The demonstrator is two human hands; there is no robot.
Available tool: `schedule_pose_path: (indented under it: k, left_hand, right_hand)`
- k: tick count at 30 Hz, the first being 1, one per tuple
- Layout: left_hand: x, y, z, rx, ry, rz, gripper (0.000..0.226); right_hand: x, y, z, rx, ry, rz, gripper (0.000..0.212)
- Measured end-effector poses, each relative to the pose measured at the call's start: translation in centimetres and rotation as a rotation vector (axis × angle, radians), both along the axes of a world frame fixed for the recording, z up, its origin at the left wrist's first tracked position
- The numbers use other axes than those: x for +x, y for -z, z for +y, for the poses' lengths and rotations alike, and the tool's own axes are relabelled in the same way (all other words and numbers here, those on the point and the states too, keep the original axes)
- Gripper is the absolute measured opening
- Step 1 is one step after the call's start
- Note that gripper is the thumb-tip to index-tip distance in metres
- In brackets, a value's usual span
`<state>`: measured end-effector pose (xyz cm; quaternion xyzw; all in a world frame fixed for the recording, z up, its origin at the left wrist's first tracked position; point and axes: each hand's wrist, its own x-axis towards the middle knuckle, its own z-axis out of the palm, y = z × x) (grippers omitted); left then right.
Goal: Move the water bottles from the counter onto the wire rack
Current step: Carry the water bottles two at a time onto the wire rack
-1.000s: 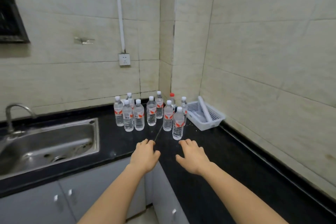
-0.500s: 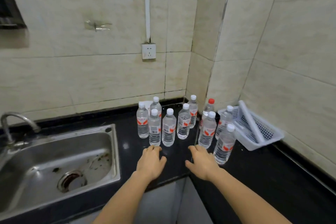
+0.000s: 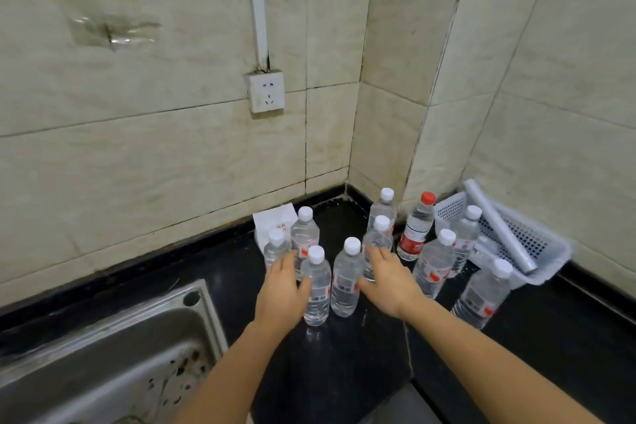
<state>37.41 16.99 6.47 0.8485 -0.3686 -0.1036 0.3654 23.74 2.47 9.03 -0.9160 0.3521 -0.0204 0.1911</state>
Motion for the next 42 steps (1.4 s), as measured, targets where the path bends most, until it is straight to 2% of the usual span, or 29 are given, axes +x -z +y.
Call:
schedule_pose_path:
  k: [3, 7, 14, 20, 30, 33, 37, 42]
  left_hand:
    - [1.0, 0.0, -1.5, -0.034, 0.052, -0.041, 0.047]
    - [1.9, 0.6, -2.9, 0.049, 0.073, -0.136, 0.048]
    - [2.5, 1.5, -4.1, -0.017, 0.109, -0.121, 0.039]
    - [1.1, 1.3, -3.1, -0.040, 0.126, -0.161, 0.021]
    - [-3.3, 0.6, -1.7, -0.012, 0.329, -0.178, 0.018]
    - [-5.8, -0.4, -2.0, 0.012, 0.425, -0.175, 0.013]
    - [-12.2, -2.3, -3.0, 0.043, 0.577, -0.156, 0.014]
    - [-24.0, -2.7, -3.4, -0.010, 0.791, -0.092, 0.015]
  right_hand:
    - [2.2, -0.3, -0.8, -0.022, -0.005, -0.007, 0.067]
    - [4.1, 0.4, -1.4, -0.050, -0.047, 0.037, 0.063]
    - [3.5, 1.5, -1.6, -0.194, -0.099, 0.026, 0.050]
    - [0.2, 2.2, 0.3, -0.203, -0.106, -0.048, 0.041]
    - [-8.8, 2.6, 1.6, 0.013, 0.100, -0.215, 0.033]
    - [-13.1, 1.2, 1.7, 0.045, 0.137, -0.159, 0.028]
    - [-21.8, 0.5, 3.0, 0.056, 0.220, -0.081, 0.025]
    - [-35.7, -1.4, 7.0, 0.035, 0.408, -0.100, 0.023]
